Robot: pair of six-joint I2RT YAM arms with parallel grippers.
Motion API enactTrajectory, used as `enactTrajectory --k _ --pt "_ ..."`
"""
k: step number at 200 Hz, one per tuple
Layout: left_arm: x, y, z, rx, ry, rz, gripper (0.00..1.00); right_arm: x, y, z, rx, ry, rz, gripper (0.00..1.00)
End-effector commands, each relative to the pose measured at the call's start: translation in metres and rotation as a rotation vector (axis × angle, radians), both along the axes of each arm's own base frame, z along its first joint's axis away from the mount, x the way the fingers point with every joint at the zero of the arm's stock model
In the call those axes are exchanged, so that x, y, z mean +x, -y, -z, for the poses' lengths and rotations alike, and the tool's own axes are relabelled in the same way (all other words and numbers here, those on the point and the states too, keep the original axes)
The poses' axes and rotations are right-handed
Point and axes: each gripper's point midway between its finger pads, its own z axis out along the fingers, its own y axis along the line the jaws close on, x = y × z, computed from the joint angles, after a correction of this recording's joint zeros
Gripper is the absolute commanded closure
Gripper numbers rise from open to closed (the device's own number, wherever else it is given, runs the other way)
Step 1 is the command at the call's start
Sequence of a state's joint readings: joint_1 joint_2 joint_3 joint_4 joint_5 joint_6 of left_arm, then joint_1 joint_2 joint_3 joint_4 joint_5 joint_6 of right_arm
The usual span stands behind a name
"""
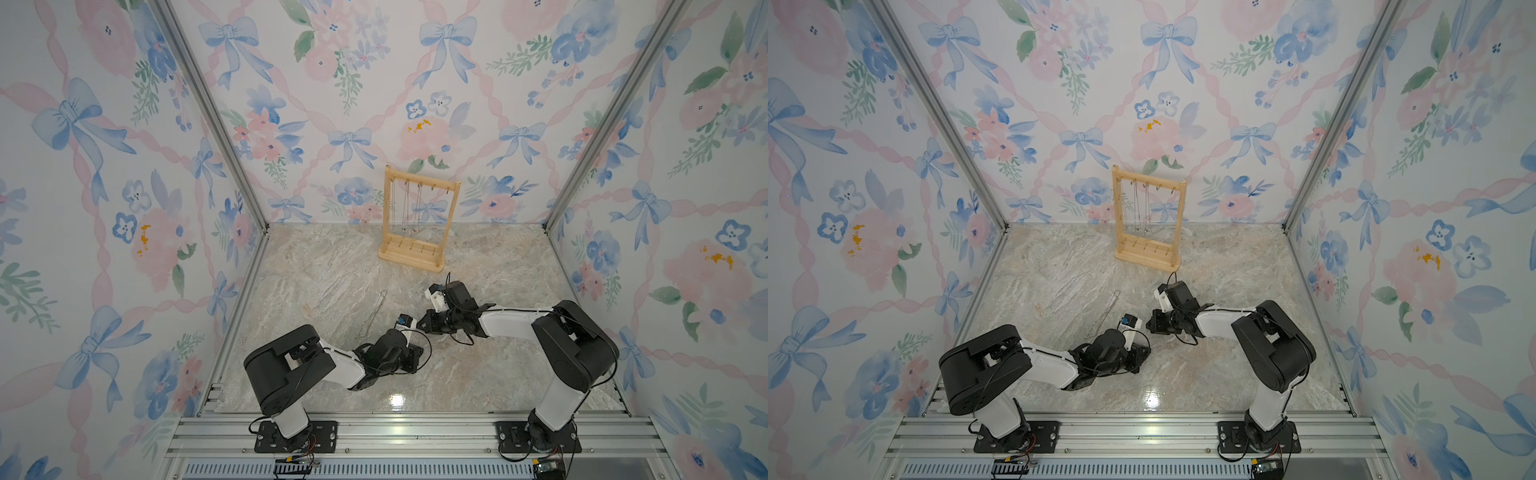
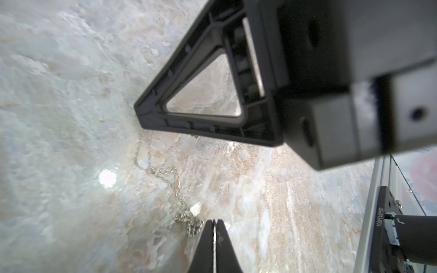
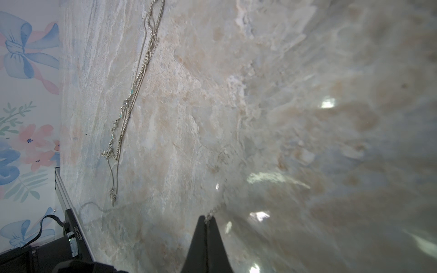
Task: Take the necklace off the jewelry display stand
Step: Place the necklace at the center of the board.
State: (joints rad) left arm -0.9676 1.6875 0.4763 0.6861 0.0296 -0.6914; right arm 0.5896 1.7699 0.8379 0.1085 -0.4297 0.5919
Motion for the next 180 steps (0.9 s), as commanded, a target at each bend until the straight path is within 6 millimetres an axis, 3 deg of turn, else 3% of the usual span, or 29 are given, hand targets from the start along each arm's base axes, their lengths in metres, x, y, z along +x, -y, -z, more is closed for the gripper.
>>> enactTrajectory --k 1,45,125,162,180 --pt "0.007 0.001 0.002 0.013 0.018 -0.013 0.92 0.003 0.0 0.002 0.008 -0.014 0.008 1.0" --pt "0.005 -0.008 0.011 0.037 0.006 -0.028 0.93 0.004 -0.002 0.002 0.011 -0.017 0.005 1.0" --pt "-0.001 -0.046 0.025 0.089 -0.013 -0.102 0.94 0.008 -0.013 0.001 0.002 -0.011 -0.014 1.0" --pt "-0.003 -0.058 0.023 0.09 -0.014 -0.124 0.94 0.012 -0.026 0.004 0.0 -0.012 -0.033 1.0" --pt "-0.003 -0.052 0.014 0.064 -0.002 -0.103 0.94 0.013 -0.025 0.002 -0.006 0.002 -0.028 1.0"
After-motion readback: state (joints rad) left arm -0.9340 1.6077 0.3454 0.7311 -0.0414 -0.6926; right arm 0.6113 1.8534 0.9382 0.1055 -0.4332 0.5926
